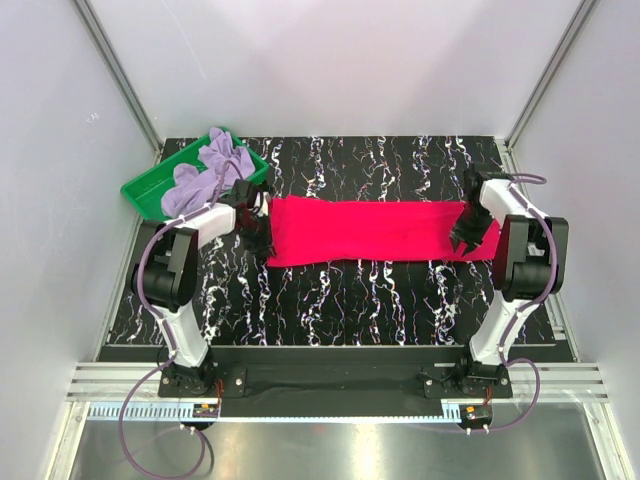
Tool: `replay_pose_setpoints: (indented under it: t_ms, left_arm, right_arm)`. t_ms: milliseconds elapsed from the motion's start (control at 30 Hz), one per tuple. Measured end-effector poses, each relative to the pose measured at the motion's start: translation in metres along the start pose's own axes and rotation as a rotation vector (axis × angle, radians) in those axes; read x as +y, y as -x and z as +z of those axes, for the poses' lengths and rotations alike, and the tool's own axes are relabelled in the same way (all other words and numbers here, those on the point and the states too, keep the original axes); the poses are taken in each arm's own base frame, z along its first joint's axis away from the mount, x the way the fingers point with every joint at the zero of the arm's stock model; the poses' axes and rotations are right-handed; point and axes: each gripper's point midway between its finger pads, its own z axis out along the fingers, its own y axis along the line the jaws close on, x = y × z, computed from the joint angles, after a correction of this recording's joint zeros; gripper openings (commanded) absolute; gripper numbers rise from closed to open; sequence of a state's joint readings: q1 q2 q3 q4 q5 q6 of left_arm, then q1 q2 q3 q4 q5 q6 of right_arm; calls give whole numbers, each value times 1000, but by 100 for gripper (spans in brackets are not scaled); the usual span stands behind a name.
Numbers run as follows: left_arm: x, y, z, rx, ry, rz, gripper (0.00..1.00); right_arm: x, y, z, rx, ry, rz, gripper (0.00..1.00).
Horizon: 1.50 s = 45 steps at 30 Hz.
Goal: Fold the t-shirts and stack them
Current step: Fold the tshirt
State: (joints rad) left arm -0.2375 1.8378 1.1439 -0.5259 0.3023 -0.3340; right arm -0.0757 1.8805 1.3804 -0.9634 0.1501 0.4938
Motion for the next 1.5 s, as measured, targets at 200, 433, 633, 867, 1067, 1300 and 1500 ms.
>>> replay_pose_setpoints:
  t_ms: [200,433,633,867,1067,1300,1500]
  left_arm:
    - [8,2,-6,-19,56,8,32]
    - [0,11,-53,-132,107,35,56]
    - [-34,27,-79,-225,19,56,51]
    - [-58,34,-41,-144,-113,-39,44]
    - [-46,12,-14,-63,-92,-128,40]
    - [-20,-33,-4,1,-32,-169,41]
    - [-11,-33,-11,-22,28,-102,45]
  right_arm:
    - [-21,3,26,51,-66,35,33]
    - [-32,2,36,79,-98,40,32]
    - [-22,-5,15,78,-24,36,35]
    - [56,-11,-22,24,142,-112,38]
    - [99,-39,-12,74,227,-185,37]
    - [56,-69,23,188,175,-116,35]
    - [46,-73,17,186,162,-116,37]
